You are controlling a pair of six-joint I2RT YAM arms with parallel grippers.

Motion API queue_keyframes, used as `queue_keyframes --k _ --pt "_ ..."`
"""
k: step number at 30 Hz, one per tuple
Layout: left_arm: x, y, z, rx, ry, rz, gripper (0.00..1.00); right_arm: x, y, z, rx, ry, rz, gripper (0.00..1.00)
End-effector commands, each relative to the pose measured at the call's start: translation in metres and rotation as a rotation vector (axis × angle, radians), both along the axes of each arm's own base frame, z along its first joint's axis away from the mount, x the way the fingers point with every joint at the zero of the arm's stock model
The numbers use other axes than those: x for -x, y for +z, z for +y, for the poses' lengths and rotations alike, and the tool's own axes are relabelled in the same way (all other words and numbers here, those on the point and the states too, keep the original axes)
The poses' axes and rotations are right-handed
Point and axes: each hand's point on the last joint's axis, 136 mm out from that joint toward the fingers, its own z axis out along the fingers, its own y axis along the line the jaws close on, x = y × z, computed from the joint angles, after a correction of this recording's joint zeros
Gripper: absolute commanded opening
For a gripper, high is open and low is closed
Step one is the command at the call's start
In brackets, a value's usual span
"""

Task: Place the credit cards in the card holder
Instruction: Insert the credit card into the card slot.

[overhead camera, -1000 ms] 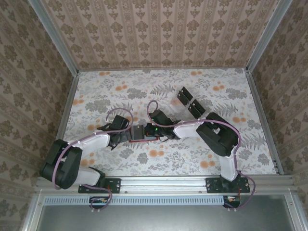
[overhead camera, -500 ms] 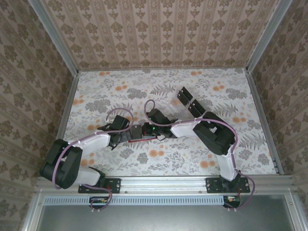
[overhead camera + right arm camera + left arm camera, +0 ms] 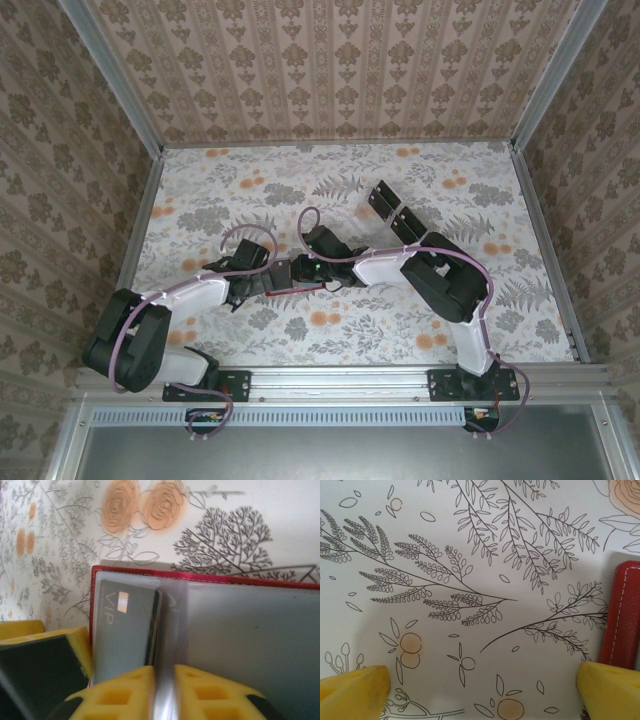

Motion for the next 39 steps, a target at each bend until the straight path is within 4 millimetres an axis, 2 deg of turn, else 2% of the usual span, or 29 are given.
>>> queue_keyframes --k 1,4,7,10,14,20,27,31,35,39 --pt "0.010 -0.014 -0.006 0.027 -0.018 0.053 1.00 0.005 0.046 0.000 -0.052 0.037 -0.048 0.35" --pt "0.008 -0.008 -0.006 0.029 -0.021 0.040 1.00 0.003 0.068 -0.016 -0.027 0.022 -0.097 0.42" --pt "0.006 -0.001 -0.007 0.036 -0.027 0.026 1.00 0.000 0.080 -0.039 0.034 -0.017 -0.138 0.50" --pt "0.004 0.007 -0.008 0.044 -0.030 0.006 1.00 -0.005 0.074 -0.067 0.147 -0.067 -0.158 0.56" --pt "0.001 0.019 -0.008 0.056 -0.034 -0.025 1.00 -0.010 0.053 -0.093 0.306 -0.094 -0.156 0.58" --pt "-0.004 0.034 -0.008 0.061 -0.045 -0.059 1.00 -0.016 0.023 -0.094 0.365 -0.083 -0.131 0.59" --pt "-0.005 0.038 -0.010 0.071 -0.045 -0.067 1.00 -0.022 -0.002 -0.093 0.419 -0.073 -0.114 0.58" --pt "-0.006 0.038 -0.012 0.080 -0.048 -0.069 1.00 -0.025 -0.009 -0.097 0.459 -0.078 -0.115 0.48" --pt "-0.007 0.038 -0.013 0.081 -0.054 -0.068 1.00 -0.021 0.006 -0.097 0.403 -0.096 -0.136 0.55" --pt "-0.009 0.037 -0.004 0.049 -0.034 -0.069 1.00 -0.010 0.035 -0.091 0.325 -0.101 -0.177 0.53"
